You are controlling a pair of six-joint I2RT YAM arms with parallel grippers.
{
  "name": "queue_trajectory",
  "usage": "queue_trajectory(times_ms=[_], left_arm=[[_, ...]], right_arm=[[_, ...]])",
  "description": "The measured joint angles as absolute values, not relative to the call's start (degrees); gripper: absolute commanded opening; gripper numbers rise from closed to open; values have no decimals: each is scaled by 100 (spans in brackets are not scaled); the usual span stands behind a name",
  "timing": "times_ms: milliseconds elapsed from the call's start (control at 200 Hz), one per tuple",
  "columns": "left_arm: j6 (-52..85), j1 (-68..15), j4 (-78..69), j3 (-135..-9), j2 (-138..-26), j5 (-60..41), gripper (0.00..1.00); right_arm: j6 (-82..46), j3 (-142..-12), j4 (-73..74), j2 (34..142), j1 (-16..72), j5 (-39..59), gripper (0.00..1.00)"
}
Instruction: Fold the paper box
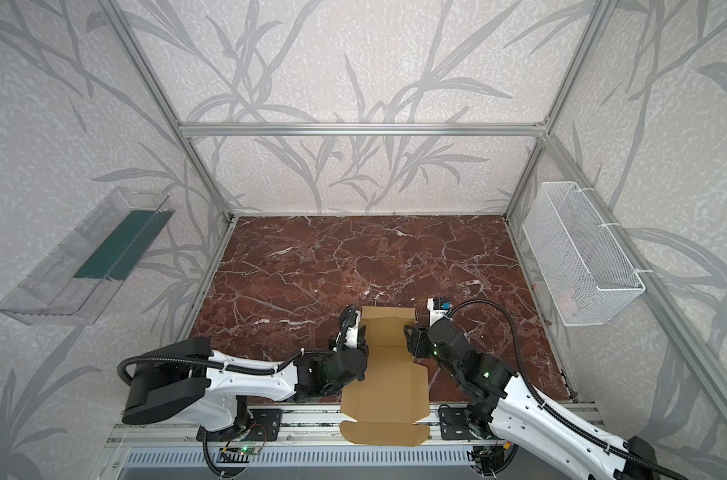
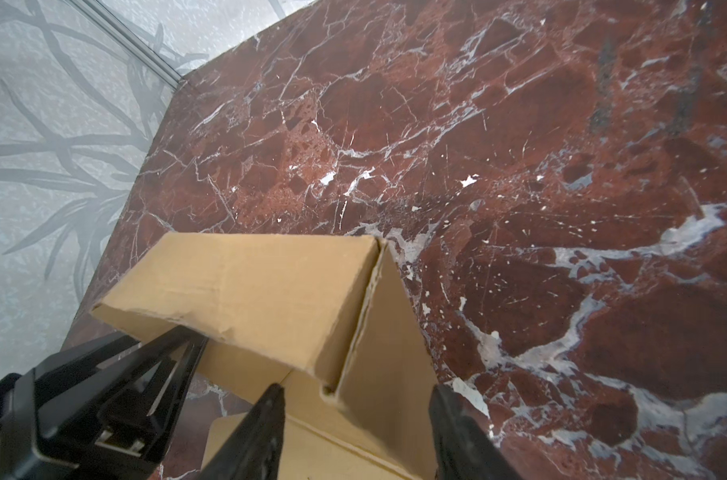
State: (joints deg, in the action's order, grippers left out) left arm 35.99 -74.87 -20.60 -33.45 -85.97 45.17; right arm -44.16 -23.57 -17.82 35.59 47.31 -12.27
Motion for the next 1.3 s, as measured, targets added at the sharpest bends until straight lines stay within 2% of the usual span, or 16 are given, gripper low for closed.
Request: queue_trajectory(times_ms=[295, 465, 650, 815, 880, 975, 1270, 1300], left_arm=[[3780, -7441, -2185, -3035, -8573, 4152, 44], [3868, -7360, -2504, -2788, -8569, 3883, 43], [3924, -7321, -2812, -2694, -8569, 3710, 35], [3953, -7295, -2974, -2683, -8582, 3610, 15], [3944, -7293, -3006, -2685, -8604, 3616, 12], [3951, -7269, -2987, -2696, -8617, 3629, 3], [3741, -7223, -2408, -3059, -8525, 3750, 0], [3704, -7212, -2368, -3083, -8493, 3750, 0]], right_arm=[[-4447, -2292, -1627, 3559, 4731, -1166, 57], [-4458, -2233, -1570, 3583, 4731, -1144, 57], [-4458, -2233, -1546, 3599, 4731, -1144, 57], [-4458, -2233, -1485, 3610, 4731, -1138, 57], [-4460, -2233, -1485, 3603, 4731, -1122, 57], [-4460, -2237, -1503, 3557, 4731, -1066, 57], [-4486, -2788, -2134, 3041, 4731, -998, 58], [-4456, -2956, -2255, 3015, 4731, -1007, 60]])
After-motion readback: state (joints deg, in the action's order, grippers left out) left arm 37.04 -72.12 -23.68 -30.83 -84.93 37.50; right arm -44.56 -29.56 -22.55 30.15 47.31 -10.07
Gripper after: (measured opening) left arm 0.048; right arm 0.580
